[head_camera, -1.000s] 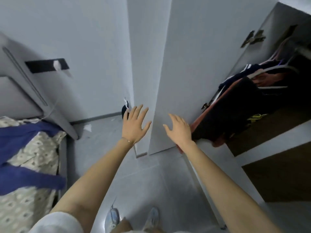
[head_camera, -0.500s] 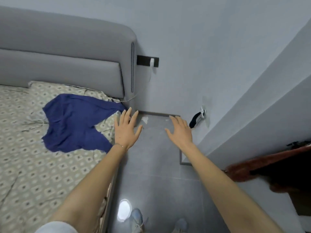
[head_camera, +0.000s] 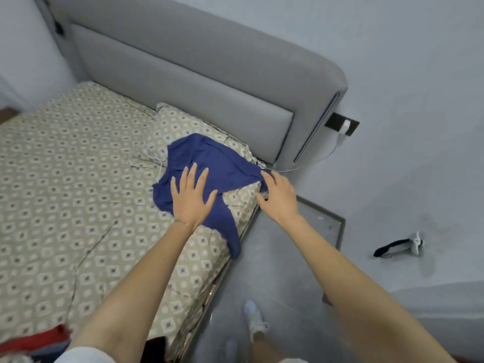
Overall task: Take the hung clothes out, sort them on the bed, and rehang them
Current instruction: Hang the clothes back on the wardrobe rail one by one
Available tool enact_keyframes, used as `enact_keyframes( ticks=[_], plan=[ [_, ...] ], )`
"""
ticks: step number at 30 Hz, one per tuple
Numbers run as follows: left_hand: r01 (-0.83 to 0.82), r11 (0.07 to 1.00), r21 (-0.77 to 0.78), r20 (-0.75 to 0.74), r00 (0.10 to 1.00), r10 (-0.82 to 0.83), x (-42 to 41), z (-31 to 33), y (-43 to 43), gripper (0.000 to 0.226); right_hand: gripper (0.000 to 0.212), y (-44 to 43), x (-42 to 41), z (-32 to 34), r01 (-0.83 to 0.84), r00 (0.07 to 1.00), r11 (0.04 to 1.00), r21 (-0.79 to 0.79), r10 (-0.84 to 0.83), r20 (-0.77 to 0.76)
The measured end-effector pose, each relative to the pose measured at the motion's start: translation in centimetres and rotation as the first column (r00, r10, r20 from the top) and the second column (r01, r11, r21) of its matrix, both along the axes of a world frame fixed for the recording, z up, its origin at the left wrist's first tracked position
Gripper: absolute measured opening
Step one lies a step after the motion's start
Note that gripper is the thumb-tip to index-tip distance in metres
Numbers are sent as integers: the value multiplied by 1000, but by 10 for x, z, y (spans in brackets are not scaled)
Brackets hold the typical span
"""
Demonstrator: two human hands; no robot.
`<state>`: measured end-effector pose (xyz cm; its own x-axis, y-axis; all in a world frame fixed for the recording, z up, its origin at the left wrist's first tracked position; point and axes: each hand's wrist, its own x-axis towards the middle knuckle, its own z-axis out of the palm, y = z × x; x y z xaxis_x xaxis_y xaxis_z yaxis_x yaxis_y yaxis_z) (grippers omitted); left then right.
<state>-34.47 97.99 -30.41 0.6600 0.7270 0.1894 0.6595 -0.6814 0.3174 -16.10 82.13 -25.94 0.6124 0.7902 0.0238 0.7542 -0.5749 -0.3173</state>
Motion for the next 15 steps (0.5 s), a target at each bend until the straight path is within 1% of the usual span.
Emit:
enact_keyframes(
  ticks=[7,15],
  plan=[
    [-197,979,-62,-44,980,194,-29,-17,71,79,68,114,10,-23,-189,981,979,-77,191,17],
    [-437,894,-98,-121,897,425,-14,-55,169,80,68,263,47,-61,-424,905,893,-152,425,-33]
  ],
)
